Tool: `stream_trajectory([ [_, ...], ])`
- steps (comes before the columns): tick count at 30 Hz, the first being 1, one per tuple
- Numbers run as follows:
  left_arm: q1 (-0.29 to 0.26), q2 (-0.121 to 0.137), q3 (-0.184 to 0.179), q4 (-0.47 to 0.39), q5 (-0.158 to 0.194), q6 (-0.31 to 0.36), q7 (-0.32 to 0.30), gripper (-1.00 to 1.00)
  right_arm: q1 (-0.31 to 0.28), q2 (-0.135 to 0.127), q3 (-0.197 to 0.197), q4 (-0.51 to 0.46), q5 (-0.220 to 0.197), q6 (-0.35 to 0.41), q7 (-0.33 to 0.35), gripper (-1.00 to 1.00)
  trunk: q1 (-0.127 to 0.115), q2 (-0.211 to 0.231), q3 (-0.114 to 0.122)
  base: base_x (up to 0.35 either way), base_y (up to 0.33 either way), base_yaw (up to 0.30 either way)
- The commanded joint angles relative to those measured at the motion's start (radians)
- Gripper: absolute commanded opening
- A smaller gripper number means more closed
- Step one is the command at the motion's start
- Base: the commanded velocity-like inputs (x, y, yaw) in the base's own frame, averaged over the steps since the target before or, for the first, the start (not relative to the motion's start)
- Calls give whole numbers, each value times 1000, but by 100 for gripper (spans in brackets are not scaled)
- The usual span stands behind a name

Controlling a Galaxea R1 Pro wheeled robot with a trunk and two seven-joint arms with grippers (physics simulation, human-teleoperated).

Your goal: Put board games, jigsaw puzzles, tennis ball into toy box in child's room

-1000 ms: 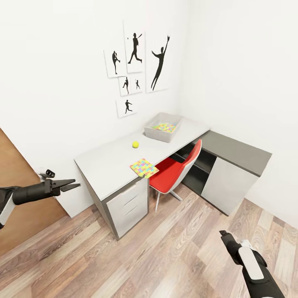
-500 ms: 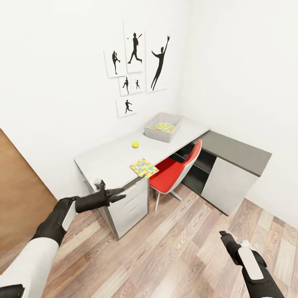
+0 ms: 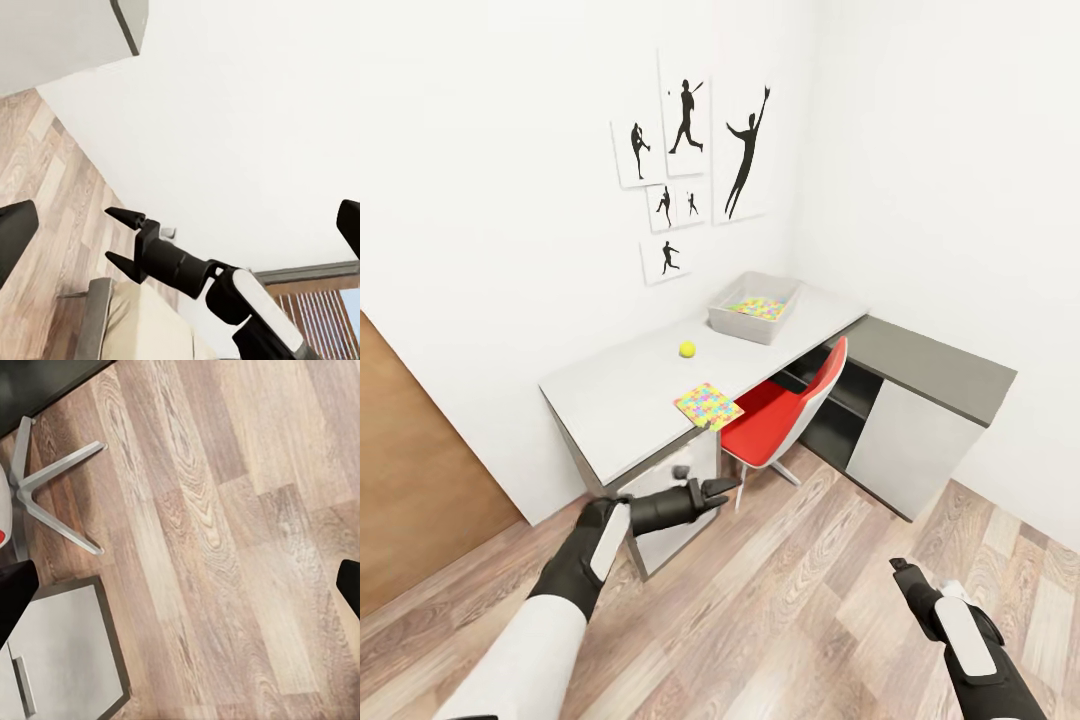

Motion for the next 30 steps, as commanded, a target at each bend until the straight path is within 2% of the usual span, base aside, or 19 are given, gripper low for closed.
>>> stream_trajectory([
  [1, 0, -8, 4, 6, 5, -27, 15, 100, -1, 0, 0, -2, -7, 4, -6, 100, 1, -2, -2, 0, 0, 0],
  [4, 1, -11, 11, 56, 36, -130, 77, 100, -1, 1, 5, -2, -6, 3, -5, 100, 1, -2, -2, 0, 0, 0],
  [6, 1, -11, 23, 104, 79, -205, 132, 100, -1, 1, 8, -2, -5, 2, -5, 100, 1, -2, -2, 0, 0, 0],
  [7, 1, -11, 31, 134, 120, -255, 170, 100, -1, 1, 9, -2, -4, 2, -4, 100, 1, -2, -2, 0, 0, 0],
  [8, 1, -11, 34, 148, 144, -281, 187, 100, -1, 1, 10, -2, -4, 2, -3, 100, 1, -2, -2, 0, 0, 0],
  [11, 1, -11, 42, 235, 321, -425, 259, 100, -1, 0, 12, -3, -3, 5, 0, 100, 1, -2, -2, 0, 0, 0],
  [12, 1, -11, 41, 252, 348, -446, 267, 100, -1, 0, 12, -3, -3, 6, 0, 100, 1, -2, -2, 0, 0, 0],
  [13, 1, -11, 40, 288, 394, -490, 284, 100, -1, -1, 12, -4, -2, 7, 1, 100, 1, -2, -2, 0, 0, 0],
  [16, 1, -11, 37, 343, 456, -586, 322, 100, -1, -2, 13, -5, 3, 8, 2, 100, 1, -2, -2, 0, 0, 0],
  [21, 1, -11, 36, 374, 488, -650, 389, 100, -1, -2, 13, -7, 7, 7, 3, 100, 1, -2, -2, 0, 0, 0],
  [30, 1, -11, 35, 380, 494, -648, 421, 100, -1, 5, 13, -8, 8, 2, 3, 100, 1, -2, -2, 39, -6, 0],
])
